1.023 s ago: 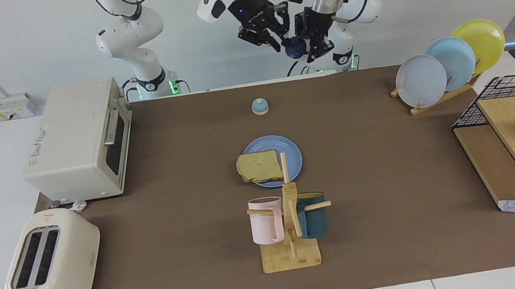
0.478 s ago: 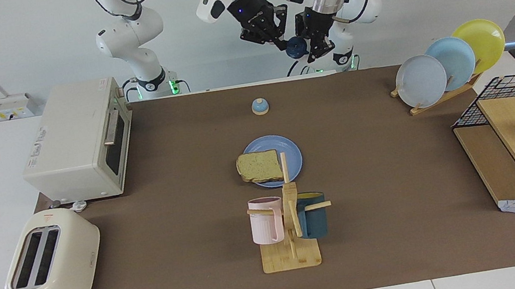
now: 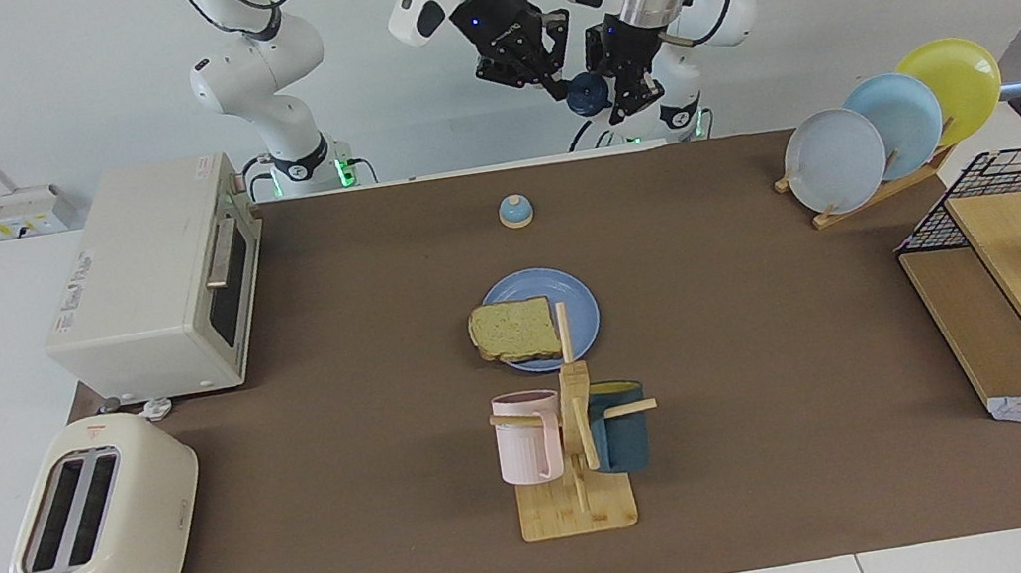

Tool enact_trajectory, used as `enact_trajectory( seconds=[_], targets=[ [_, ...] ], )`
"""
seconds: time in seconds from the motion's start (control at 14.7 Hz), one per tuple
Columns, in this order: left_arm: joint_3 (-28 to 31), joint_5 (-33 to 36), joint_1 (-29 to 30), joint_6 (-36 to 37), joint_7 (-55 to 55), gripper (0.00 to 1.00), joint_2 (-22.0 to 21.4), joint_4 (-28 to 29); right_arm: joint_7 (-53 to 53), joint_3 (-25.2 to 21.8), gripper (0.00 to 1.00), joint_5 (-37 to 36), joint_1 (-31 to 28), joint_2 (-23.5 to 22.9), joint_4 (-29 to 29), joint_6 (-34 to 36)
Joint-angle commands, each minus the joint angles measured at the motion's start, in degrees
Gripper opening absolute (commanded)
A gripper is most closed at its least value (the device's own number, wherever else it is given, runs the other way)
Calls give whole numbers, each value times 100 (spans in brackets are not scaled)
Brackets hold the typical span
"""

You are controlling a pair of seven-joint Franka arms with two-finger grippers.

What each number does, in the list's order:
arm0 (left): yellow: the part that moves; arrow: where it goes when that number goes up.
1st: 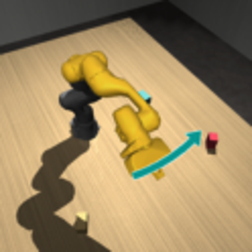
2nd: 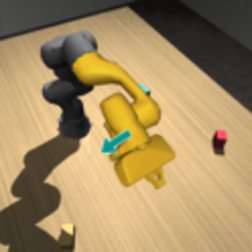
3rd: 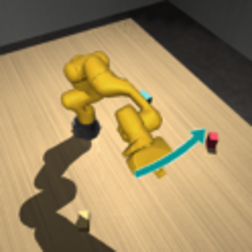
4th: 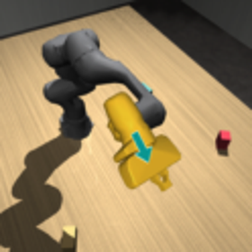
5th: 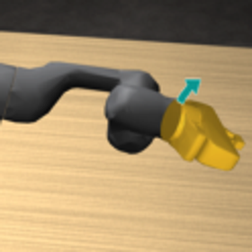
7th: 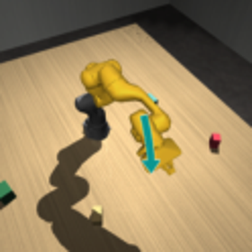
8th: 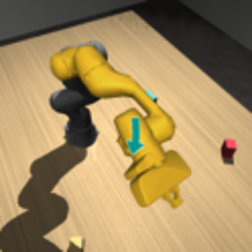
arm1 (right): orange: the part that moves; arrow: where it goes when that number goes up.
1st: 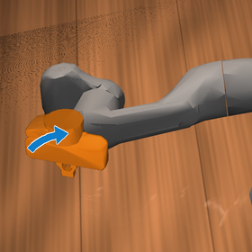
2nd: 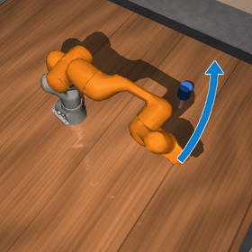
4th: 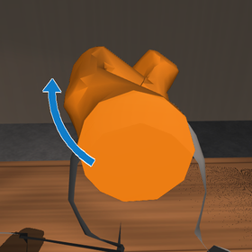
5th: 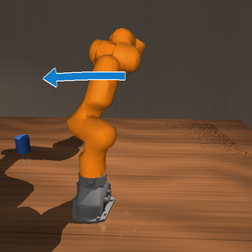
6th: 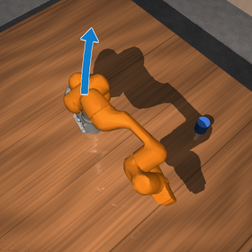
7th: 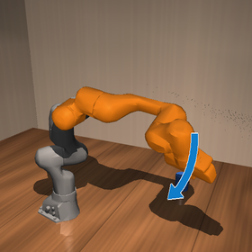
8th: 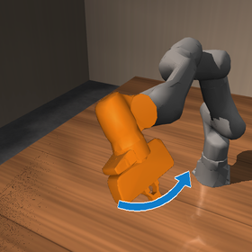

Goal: Put bread on plate and add seasoning

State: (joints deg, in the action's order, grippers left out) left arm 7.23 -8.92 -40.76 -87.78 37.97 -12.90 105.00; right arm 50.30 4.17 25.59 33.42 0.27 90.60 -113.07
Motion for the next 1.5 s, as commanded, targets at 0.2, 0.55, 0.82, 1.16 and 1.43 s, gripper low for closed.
enact_trajectory(
  seconds=[0.2,0.55,0.82,1.16,1.43],
  targets=[
    [41,-163,-2,-11,-53,28,-152,117,112,40,13,-54,15,210,318,-136],
    [41,-207,-2,-20,-88,27,-152,126,103,31,0,-54,6,193,292,-145],
    [41,-216,-2,-11,-97,26,-152,126,86,31,0,-54,-46,140,213,-136],
    [41,-216,7,6,-106,25,-152,126,77,-13,0,-2,-266,35,-7,-145],
    [41,-216,-2,6,-141,22,-152,126,94,-48,0,51,-345,26,-7,-137]
  ],
)
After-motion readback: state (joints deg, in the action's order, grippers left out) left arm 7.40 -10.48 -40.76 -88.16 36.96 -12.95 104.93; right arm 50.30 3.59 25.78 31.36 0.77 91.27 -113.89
